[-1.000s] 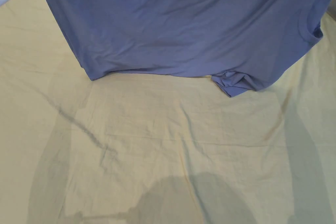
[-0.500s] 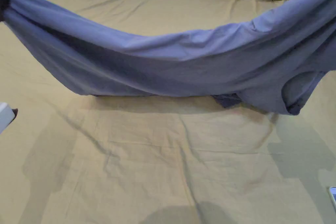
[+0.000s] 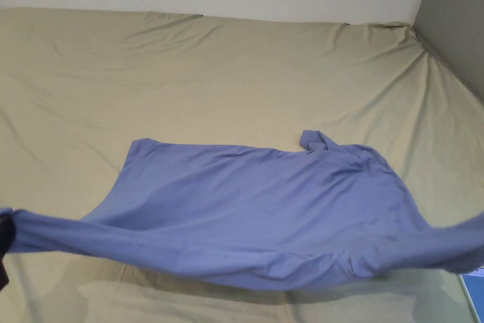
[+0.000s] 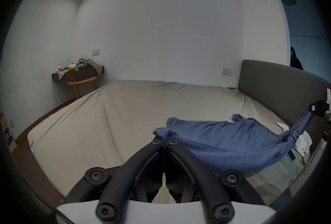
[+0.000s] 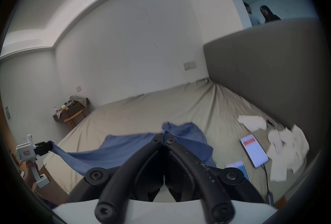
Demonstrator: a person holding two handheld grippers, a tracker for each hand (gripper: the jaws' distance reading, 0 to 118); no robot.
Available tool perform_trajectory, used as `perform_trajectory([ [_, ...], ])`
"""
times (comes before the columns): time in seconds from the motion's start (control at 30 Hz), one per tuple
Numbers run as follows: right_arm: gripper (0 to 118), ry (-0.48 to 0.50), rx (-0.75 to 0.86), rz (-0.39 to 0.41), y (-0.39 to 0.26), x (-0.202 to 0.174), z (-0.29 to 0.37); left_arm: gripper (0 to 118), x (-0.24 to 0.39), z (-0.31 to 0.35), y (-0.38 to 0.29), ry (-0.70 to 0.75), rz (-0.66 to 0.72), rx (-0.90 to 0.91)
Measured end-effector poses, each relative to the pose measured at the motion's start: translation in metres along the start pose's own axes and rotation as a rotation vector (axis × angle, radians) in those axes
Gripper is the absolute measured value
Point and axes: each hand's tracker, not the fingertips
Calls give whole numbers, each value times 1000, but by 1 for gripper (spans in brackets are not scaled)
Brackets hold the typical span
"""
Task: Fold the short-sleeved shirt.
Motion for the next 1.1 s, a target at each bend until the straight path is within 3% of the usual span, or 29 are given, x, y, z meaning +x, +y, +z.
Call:
perform_trajectory([
  [0.07,0,-45,-21,17,-19,4,15,0,-4,14,-15,11,50,-25],
  [0.2,0,-98,-106,0,-47,14,37,0,-2,45,-38,46,18,-81],
  [0.27,0,-120,-127,-35,-61,17,47,0,-4,60,-48,40,48,-98],
  [0.43,0,-141,-275,19,-93,21,54,0,-21,87,-74,71,3,-237],
  [0.5,0,-144,-335,18,-105,24,51,0,-23,89,-85,77,4,-268],
  [0.6,0,-167,-428,76,-123,30,38,0,-19,78,-102,83,25,-343],
  [0.7,0,-156,-445,47,-129,32,28,0,-16,65,-114,63,50,-387],
  [0.8,0,-166,-435,88,-132,42,22,0,-13,56,-116,83,30,-409],
  [0.87,6,-153,-439,75,-127,44,20,14,-15,53,-117,80,33,-410],
  [0.93,18,-165,-482,91,-120,47,14,35,-21,47,-115,63,64,-432],
  [0.97,52,-201,-490,122,-114,46,13,82,-23,45,-116,75,72,-443],
  [1.0,94,-199,-459,122,-111,46,14,118,-23,43,-113,71,70,-465],
  [1.03,118,-190,-391,103,-102,44,23,109,-21,56,-107,24,98,-368],
  [1.1,104,-142,-282,72,-79,44,32,107,-21,62,-91,70,107,-333],
])
